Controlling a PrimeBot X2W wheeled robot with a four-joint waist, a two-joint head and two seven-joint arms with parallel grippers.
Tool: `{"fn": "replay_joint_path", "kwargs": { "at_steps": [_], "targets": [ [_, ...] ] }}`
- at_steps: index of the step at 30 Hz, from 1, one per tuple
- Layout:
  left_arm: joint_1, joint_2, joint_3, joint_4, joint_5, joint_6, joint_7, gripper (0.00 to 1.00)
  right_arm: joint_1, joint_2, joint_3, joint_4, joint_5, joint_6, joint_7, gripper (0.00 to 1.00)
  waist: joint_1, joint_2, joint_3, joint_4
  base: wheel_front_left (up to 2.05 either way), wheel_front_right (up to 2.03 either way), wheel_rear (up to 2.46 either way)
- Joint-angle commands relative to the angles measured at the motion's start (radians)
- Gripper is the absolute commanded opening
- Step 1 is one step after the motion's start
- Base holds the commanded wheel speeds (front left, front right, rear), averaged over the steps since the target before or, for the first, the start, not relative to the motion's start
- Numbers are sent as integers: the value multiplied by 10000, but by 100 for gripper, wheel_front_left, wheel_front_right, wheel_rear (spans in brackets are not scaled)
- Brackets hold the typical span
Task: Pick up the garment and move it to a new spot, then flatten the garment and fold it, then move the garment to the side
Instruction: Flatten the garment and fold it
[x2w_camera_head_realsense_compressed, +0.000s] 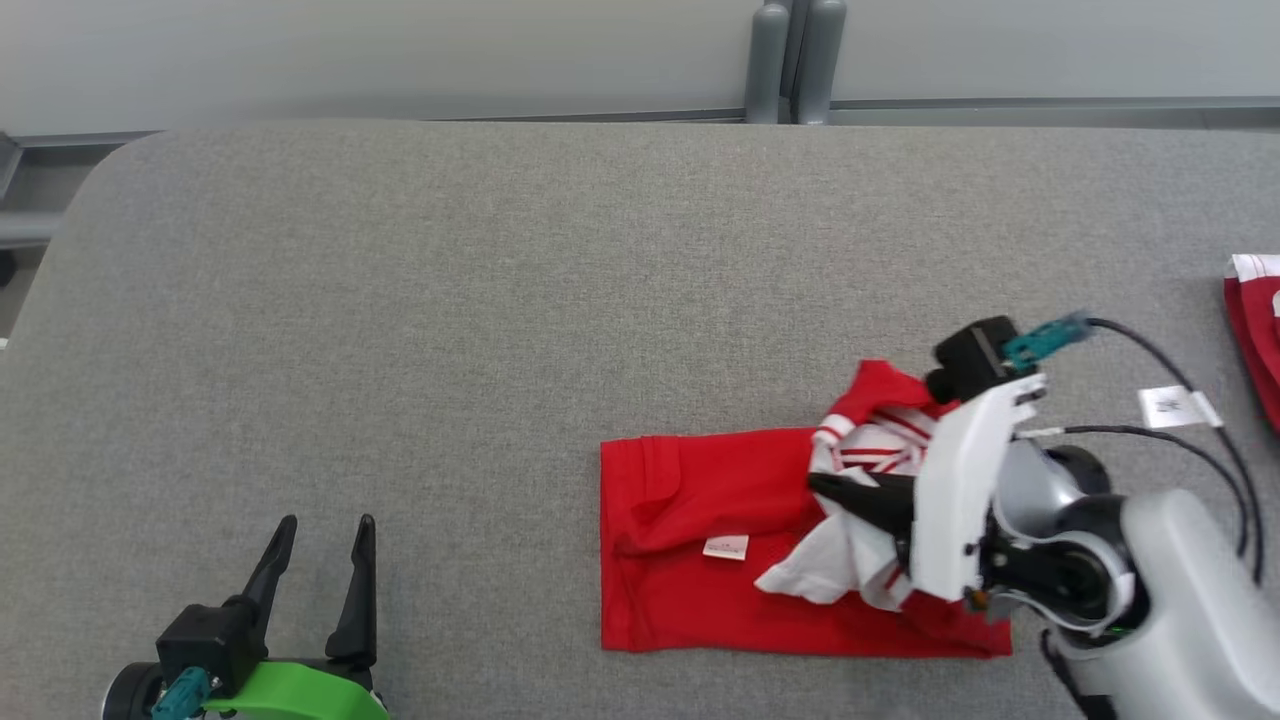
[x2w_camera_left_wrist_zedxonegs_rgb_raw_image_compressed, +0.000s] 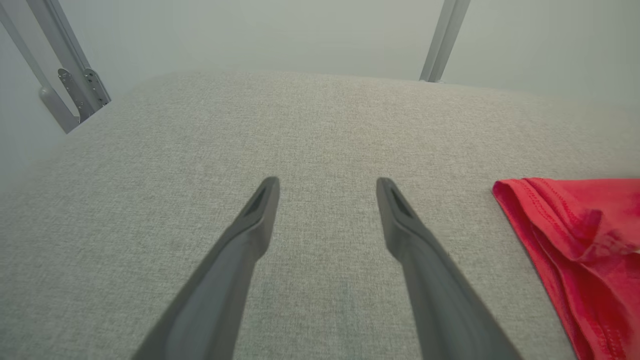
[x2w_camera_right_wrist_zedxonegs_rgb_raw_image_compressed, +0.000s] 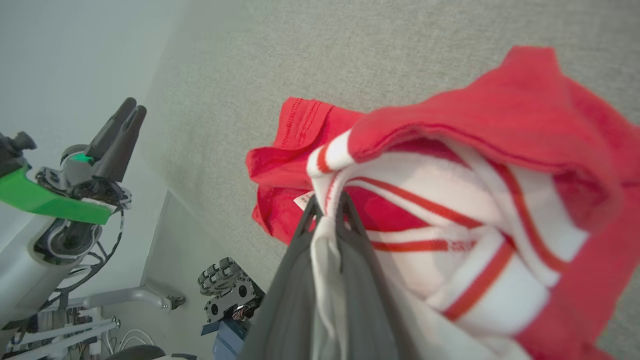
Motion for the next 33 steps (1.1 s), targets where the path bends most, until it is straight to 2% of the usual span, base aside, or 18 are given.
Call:
{"fn": "replay_joint_path", "kwargs": {
  "at_steps": [1, 4, 8, 14, 22, 23, 24, 29, 33],
  "targets": [
    [-202, -101, 57, 76, 172, -123, -30, 100, -311, 306, 599, 365, -350, 7, -238, 0, 0, 120, -23, 76, 0, 0, 0],
    [-235, -216, 167, 154, 276, -239, -31, 100, -676, 748, 1502, 903, -631, 7, -521, 0, 0, 120, 12, 144, 0, 0, 0],
    [-232, -358, 252, 250, 433, -375, -32, 100, -1082, 1116, 2185, 1734, -912, 7, -981, 0, 0, 120, 69, 242, 0, 0, 0],
    [-304, -596, 374, 432, 619, -529, -32, 100, -1691, 1331, 2934, 3010, -1076, 7, -1405, 0, 0, 120, 69, 417, 0, 0, 0],
    [-236, -736, 549, 565, 790, -649, -32, 100, -2120, 1524, 3655, 3685, -733, 7, -1852, 0, 0, 120, -10, 449, 0, 0, 0],
    [-231, -746, 562, 580, 811, -668, -32, 100, -2206, 1538, 3754, 3718, -746, 7, -1928, 27, 0, 120, -18, 448, 0, 0, 0],
    [-229, -745, 579, 595, 817, -682, -32, 100, -2271, 1553, 3818, 3770, -787, 7, -2047, 100, 0, 120, -29, 443, 0, 0, 0],
    [-207, -730, 703, 699, 906, -644, -32, 100, -2446, 1631, 4214, 3652, -387, 7, -2618, 100, 0, 120, -117, 398, 0, 0, 0],
    [-167, -743, 815, 719, 918, -634, -32, 100, -2341, 1577, 4077, 2871, 88, 7, -3381, 100, 0, 120, -204, 370, 0, 0, 0]
  ]
}}
